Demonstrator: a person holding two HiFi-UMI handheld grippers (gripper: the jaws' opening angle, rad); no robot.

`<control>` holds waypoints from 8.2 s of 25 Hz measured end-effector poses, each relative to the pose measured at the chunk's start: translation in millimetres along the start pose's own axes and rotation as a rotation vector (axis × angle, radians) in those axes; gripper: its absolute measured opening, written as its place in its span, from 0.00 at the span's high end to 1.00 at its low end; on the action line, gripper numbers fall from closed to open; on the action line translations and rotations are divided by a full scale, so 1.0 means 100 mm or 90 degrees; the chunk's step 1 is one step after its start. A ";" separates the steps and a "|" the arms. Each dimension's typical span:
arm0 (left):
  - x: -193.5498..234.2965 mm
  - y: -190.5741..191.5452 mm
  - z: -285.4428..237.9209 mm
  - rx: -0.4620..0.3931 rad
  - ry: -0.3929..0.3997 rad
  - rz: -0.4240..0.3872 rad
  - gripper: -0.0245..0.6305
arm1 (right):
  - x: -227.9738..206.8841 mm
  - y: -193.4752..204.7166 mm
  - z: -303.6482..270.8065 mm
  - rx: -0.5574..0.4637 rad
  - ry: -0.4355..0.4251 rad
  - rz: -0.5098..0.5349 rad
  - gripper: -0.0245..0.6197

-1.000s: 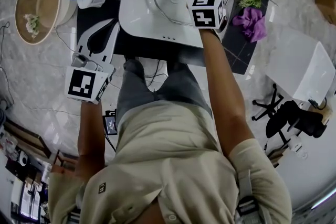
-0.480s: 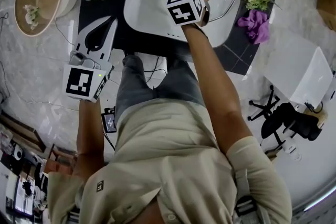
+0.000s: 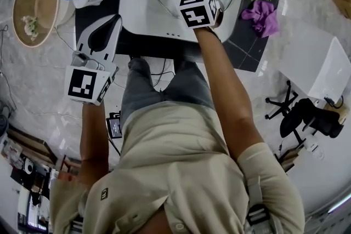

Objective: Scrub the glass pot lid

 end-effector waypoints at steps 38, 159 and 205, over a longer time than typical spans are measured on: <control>-0.12 -0.12 -0.47 0.011 0.038 -0.012 0.94 | -0.95 0.70 0.16 0.066 0.081 -0.118 0.82; 0.46 -0.30 0.83 -0.058 -0.045 -0.031 0.94 | 0.74 -0.29 0.14 0.087 -0.132 0.050 0.82; -0.74 -1.07 0.90 -0.079 0.132 -0.156 0.94 | -0.87 -0.75 4.29 -0.375 0.013 -0.308 0.84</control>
Point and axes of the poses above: the fingertips, and each gripper's own axes: z backward along the fingers, x to its left, y out of its underside, the point moved 5 cm from there along z, backward along the fingers, and after that the axes turned 12 degrees about y, right-handed, at the moved point
